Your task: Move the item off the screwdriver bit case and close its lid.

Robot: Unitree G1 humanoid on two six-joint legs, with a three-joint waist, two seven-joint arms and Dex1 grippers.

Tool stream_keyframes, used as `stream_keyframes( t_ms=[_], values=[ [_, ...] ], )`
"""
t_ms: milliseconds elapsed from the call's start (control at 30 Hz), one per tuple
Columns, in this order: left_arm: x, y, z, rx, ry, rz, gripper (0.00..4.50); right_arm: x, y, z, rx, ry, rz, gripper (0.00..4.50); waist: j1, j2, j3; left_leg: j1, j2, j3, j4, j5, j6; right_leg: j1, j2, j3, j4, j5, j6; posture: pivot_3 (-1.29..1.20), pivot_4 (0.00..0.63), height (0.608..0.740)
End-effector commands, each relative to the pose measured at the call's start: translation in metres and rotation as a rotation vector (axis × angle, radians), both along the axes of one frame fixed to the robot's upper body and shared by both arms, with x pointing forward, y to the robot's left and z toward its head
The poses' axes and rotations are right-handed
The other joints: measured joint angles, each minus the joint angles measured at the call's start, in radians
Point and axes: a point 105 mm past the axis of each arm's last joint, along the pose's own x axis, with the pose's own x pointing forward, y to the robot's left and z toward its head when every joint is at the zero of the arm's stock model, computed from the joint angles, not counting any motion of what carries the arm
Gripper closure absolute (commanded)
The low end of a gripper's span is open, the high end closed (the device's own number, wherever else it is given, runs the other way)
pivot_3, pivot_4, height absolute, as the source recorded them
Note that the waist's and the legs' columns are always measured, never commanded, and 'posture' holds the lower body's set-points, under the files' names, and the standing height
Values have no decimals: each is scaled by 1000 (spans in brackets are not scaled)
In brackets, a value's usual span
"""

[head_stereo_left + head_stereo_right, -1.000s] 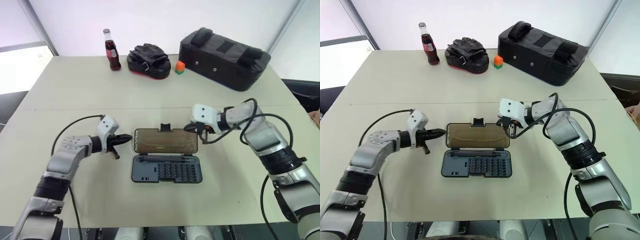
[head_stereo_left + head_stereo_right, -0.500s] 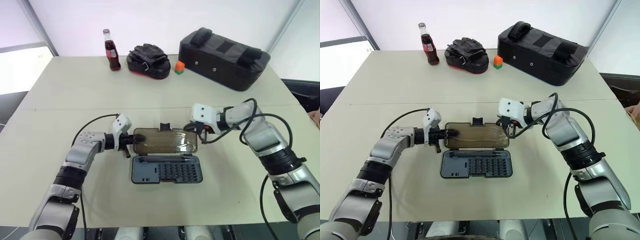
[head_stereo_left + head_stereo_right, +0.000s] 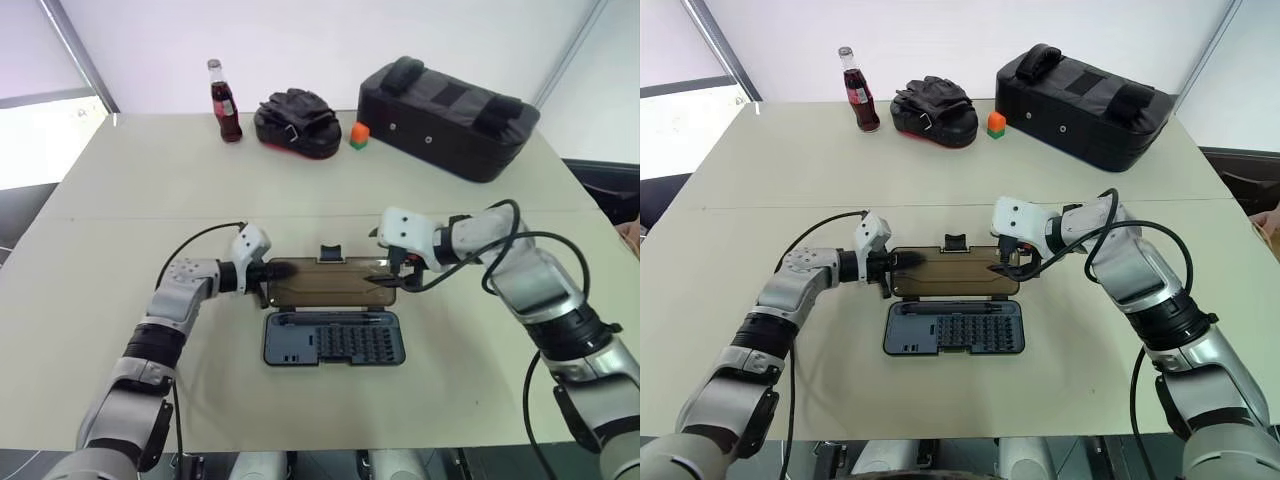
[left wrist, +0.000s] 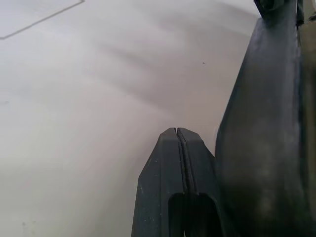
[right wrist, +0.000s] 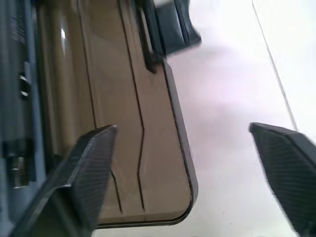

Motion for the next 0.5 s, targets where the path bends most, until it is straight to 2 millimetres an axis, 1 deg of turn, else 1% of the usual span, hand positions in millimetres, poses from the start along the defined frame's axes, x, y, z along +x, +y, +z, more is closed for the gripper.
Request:
stream_keyframes(
  t_ms=[33, 100, 133, 200, 233, 333, 467, 500],
  values=[
    [6, -2, 20, -45, -65, -3, 4500, -17, 2, 49, 135, -77, -4, 23, 0, 0, 0, 0, 0, 0, 0, 0, 0, 0, 0, 0, 0, 0, 0, 0, 150, 740],
    [8, -5, 34, -87, -88, -17, 4500, -42, 7, 64, 234, -25, 47, 23, 3, 0, 0, 0, 0, 0, 0, 0, 0, 0, 0, 0, 1, 0, 0, 0, 150, 740],
    [7, -6, 40, -105, -98, -33, 4500, -58, 9, 66, 257, 11, 88, 23, 5, 0, 0, -1, 1, -1, 0, 0, 0, -1, 0, 0, 1, 0, 0, 0, 150, 740],
    [4, -8, 50, -134, -103, -73, 4500, -80, 10, 62, 277, 70, 118, 23, 7, -1, 0, -1, 2, -2, 0, 0, 0, -1, 0, 0, 0, 0, 0, 0, 150, 740],
    [1, -10, 54, -147, -103, -93, 4500, -86, 9, 58, 287, 97, 110, 23, 8, -1, 0, -1, 2, -2, 0, 0, 0, -1, 0, 0, 0, 0, 0, 0, 150, 740],
    [-5, -11, 67, -173, -99, -145, 4500, -94, 3, 48, 304, 152, 57, 23, 6, -1, 0, -1, 2, -1, 0, 0, 1, 0, -1, 0, 0, 0, 0, 0, 150, 740],
    [-23, -14, 76, -179, -53, -247, 4500, -100, 0, 36, 295, 189, 14, 23, -2, -1, 0, 0, 2, -1, 0, 0, 1, 0, 0, 0, 1, 0, 0, 0, 150, 740],
    [-32, -15, 77, -167, -28, -287, 4500, -102, 0, 31, 289, 200, 4, 23, -3, -1, 0, 0, 2, -1, 0, 0, 1, 0, 0, 0, 2, 0, 0, 0, 150, 740]
  ],
)
